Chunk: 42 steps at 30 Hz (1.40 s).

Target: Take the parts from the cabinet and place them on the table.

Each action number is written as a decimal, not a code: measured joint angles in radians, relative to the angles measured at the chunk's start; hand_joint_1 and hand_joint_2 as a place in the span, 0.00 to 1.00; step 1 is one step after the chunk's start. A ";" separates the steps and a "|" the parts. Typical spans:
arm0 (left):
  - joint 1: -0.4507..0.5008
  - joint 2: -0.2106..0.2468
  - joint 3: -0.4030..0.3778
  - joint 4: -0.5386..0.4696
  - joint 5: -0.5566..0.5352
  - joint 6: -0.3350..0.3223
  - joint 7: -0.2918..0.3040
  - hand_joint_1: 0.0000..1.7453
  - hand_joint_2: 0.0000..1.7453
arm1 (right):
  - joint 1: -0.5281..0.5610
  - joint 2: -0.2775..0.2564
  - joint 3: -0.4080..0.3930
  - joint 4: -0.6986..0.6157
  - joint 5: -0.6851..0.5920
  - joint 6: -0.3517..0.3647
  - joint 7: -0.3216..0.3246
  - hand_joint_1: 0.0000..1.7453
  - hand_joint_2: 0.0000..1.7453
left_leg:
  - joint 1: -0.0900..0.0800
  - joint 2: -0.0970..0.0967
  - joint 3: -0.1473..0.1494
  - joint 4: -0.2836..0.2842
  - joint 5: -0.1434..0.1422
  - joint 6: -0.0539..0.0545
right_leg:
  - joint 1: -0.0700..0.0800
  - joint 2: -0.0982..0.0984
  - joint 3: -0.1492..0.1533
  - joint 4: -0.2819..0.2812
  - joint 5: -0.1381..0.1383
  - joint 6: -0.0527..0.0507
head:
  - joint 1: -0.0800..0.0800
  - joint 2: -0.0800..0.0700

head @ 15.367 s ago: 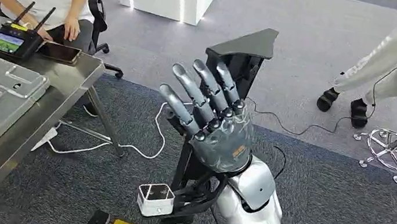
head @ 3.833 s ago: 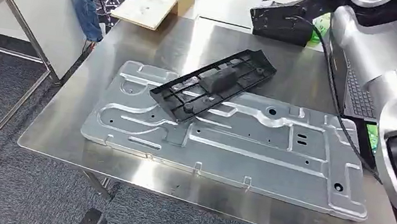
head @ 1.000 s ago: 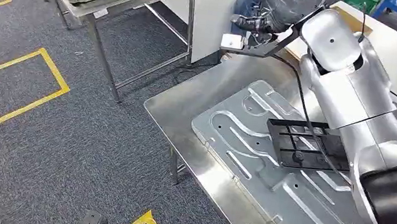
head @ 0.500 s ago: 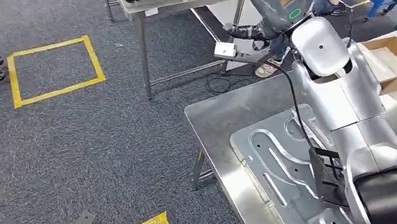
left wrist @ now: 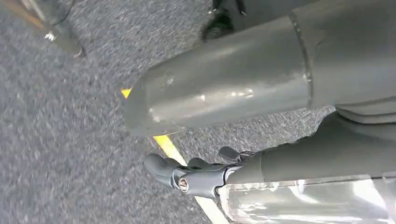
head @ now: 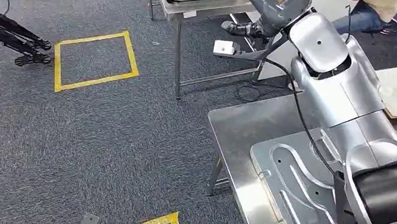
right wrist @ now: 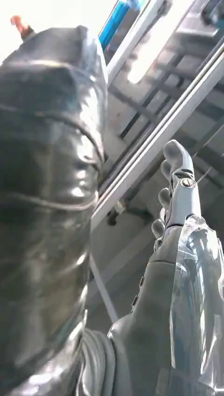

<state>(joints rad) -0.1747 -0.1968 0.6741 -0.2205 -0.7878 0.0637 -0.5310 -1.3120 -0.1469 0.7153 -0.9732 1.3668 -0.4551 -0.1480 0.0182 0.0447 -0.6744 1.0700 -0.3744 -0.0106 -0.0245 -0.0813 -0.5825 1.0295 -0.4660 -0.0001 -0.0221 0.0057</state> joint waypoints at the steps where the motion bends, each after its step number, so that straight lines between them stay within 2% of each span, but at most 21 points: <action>1: -0.004 0.000 0.000 0.000 -0.001 0.000 0.001 0.00 0.00 | -0.005 0.000 0.000 0.002 0.000 0.000 0.000 0.00 0.00 | -0.019 0.038 0.022 -0.040 -0.019 0.002 | 0.008 -0.010 0.002 0.000 -0.005 0.008 | 0.000 0.000; 5: -0.003 -0.003 -0.001 0.000 -0.007 0.000 0.004 0.00 0.00 | -0.012 0.005 0.003 0.012 0.000 -0.002 0.000 0.00 0.00 | -0.019 -0.011 0.017 -0.047 -0.014 0.034 | 0.014 -0.055 0.017 -0.011 -0.012 0.026 | 0.001 0.000; 6: -0.001 -0.003 -0.001 0.000 -0.007 0.000 0.005 0.00 0.00 | -0.012 0.005 0.003 0.013 0.000 -0.003 0.000 0.00 0.00 | -0.009 -0.022 0.027 -0.060 -0.009 0.044 | 0.007 -0.044 0.019 -0.003 -0.024 0.034 | 0.002 0.000; 8: -0.006 -0.005 -0.002 0.000 -0.007 0.000 0.005 0.00 0.00 | -0.016 0.005 0.003 0.019 0.000 -0.008 0.000 0.00 0.00 | -0.012 -0.042 0.028 -0.062 -0.006 0.055 | 0.003 0.052 -0.030 0.107 -0.087 0.031 | 0.002 0.000; 11: -0.007 -0.006 -0.002 0.000 -0.008 0.000 0.005 0.00 0.00 | -0.010 0.000 0.003 0.034 0.000 -0.011 0.000 0.00 0.00 | -0.016 -0.081 0.028 -0.060 -0.008 0.061 | 0.006 0.081 -0.147 0.306 -0.144 0.031 | 0.002 0.000; 13: -0.006 -0.006 -0.003 0.000 -0.008 0.000 0.005 0.00 0.00 | -0.010 -0.001 0.003 0.041 0.000 -0.012 0.000 0.00 0.00 | -0.018 -0.110 0.028 -0.054 -0.010 0.061 | 0.006 0.083 -0.139 0.244 -0.075 0.024 | 0.002 0.000; 15: -0.007 -0.008 -0.005 0.000 -0.008 0.000 0.005 0.00 0.00 | -0.015 -0.001 0.003 0.045 0.000 -0.013 0.000 0.00 0.00 | -0.019 -0.136 0.029 -0.047 -0.014 0.058 | 0.007 0.113 -0.074 0.077 0.025 0.013 | 0.002 0.000; 16: -0.008 -0.012 -0.006 0.000 -0.008 0.000 0.005 0.00 0.00 | -0.017 -0.001 0.003 0.047 0.000 -0.013 0.000 0.00 0.00 | -0.019 -0.143 0.025 -0.045 -0.016 0.056 | 0.006 0.159 -0.057 0.027 0.030 0.006 | 0.002 0.000; 20: -0.010 -0.013 -0.008 0.000 -0.008 0.000 0.006 0.00 0.00 | -0.021 0.004 0.003 0.051 0.000 -0.016 -0.001 0.00 0.00 | -0.010 -0.188 0.016 -0.047 -0.012 0.031 | 0.014 0.122 -0.042 0.006 0.029 0.002 | 0.002 0.000; 21: -0.008 -0.012 -0.008 0.000 -0.008 0.001 0.006 0.00 0.00 | -0.022 0.008 0.003 0.052 0.000 -0.017 -0.001 0.00 0.00 | -0.013 -0.176 0.013 -0.042 -0.018 0.029 | 0.000 0.108 -0.033 -0.007 0.035 -0.005 | 0.002 0.000; 22: -0.007 -0.012 -0.008 0.000 -0.008 0.001 0.006 0.00 0.00 | -0.023 0.011 0.003 0.052 0.000 -0.017 -0.001 0.00 0.00 | -0.019 -0.115 0.006 -0.017 -0.035 0.022 | 0.003 0.096 -0.024 -0.013 0.034 -0.009 | 0.000 0.000; 24: -0.013 -0.012 -0.008 0.000 -0.008 0.001 0.006 0.00 0.00 | -0.030 0.011 0.004 0.053 0.000 -0.017 -0.001 0.00 0.00 | -0.010 -0.062 -0.064 0.127 -0.110 0.009 | 0.008 0.071 -0.019 -0.014 0.030 -0.020 | -0.002 0.000; 26: -0.014 -0.012 -0.008 0.000 -0.008 0.001 0.006 0.00 0.00 | -0.030 0.012 0.004 0.054 0.000 -0.018 -0.001 0.00 0.00 | -0.003 -0.057 -0.116 0.229 -0.147 0.002 | 0.009 0.052 -0.017 -0.014 0.026 -0.021 | -0.001 0.000; 31: -0.014 -0.012 -0.008 0.000 -0.008 0.001 0.006 0.00 0.00 | -0.029 0.012 0.004 0.055 0.000 -0.018 -0.001 0.00 0.00 | -0.002 -0.056 -0.124 0.244 -0.150 0.000 | 0.009 0.048 -0.016 -0.013 0.025 -0.021 | -0.001 0.000; 32: -0.012 -0.012 -0.008 0.000 -0.007 0.003 0.006 0.00 0.00 | -0.029 0.015 0.006 0.058 0.000 -0.018 -0.001 0.00 0.00 | 0.005 -0.052 -0.126 0.244 -0.129 -0.007 | 0.009 0.029 -0.013 -0.012 0.021 -0.017 | -0.002 0.000; 33: -0.012 -0.011 -0.008 0.000 -0.007 0.003 0.006 0.00 0.00 | -0.029 0.017 0.006 0.059 0.000 -0.018 -0.001 0.00 0.00 | 0.007 -0.050 -0.111 0.215 -0.110 -0.009 | 0.009 0.022 -0.012 -0.010 0.018 -0.015 | -0.002 0.000; 34: -0.016 -0.011 -0.008 0.000 -0.007 0.006 0.007 0.00 0.00 | -0.034 0.020 0.006 0.059 0.000 -0.019 -0.001 0.00 0.00 | -0.003 0.045 0.023 -0.031 -0.029 -0.008 | 0.014 -0.014 0.002 -0.001 -0.003 0.003 | -0.002 0.000; 35: -0.018 -0.010 -0.008 0.000 -0.007 0.007 0.007 0.00 0.00 | -0.037 0.020 0.006 0.059 0.000 -0.021 0.000 0.00 0.00 | -0.006 0.014 0.018 -0.037 -0.023 0.013 | 0.020 -0.027 0.003 -0.001 -0.006 0.010 | 0.001 0.000; 38: -0.016 -0.006 -0.008 0.000 -0.007 0.009 0.007 0.00 0.00 | -0.034 0.029 0.007 0.056 -0.002 -0.026 0.000 0.00 0.00 | -0.003 -0.020 0.023 -0.046 -0.020 0.034 | 0.012 -0.046 0.011 -0.003 -0.018 0.028 | 0.002 0.000; 40: -0.019 -0.006 -0.008 0.000 -0.007 0.010 0.007 0.00 0.00 | -0.034 0.028 0.007 0.055 -0.003 -0.028 0.000 0.00 0.00 | -0.003 -0.040 0.024 -0.049 -0.019 0.044 | 0.003 0.047 -0.024 0.076 -0.069 0.028 | 0.002 0.000; 42: -0.023 -0.006 -0.010 0.000 -0.008 0.010 0.007 0.00 0.00 | -0.026 0.024 0.007 0.054 -0.003 -0.028 0.001 0.00 0.00 | -0.004 -0.066 0.024 -0.049 -0.020 0.048 | 0.005 0.078 -0.109 0.234 -0.133 0.027 | 0.002 0.000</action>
<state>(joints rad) -0.1973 -0.2026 0.6641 -0.2205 -0.7961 0.0732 -0.5238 -1.3381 -0.1225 0.7225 -0.9190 1.3634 -0.4829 -0.1472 0.0139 -0.0209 -0.6500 1.0211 -0.3945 0.0379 -0.0191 -0.0038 -0.6917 1.2636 -0.5993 0.0274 -0.0202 0.0057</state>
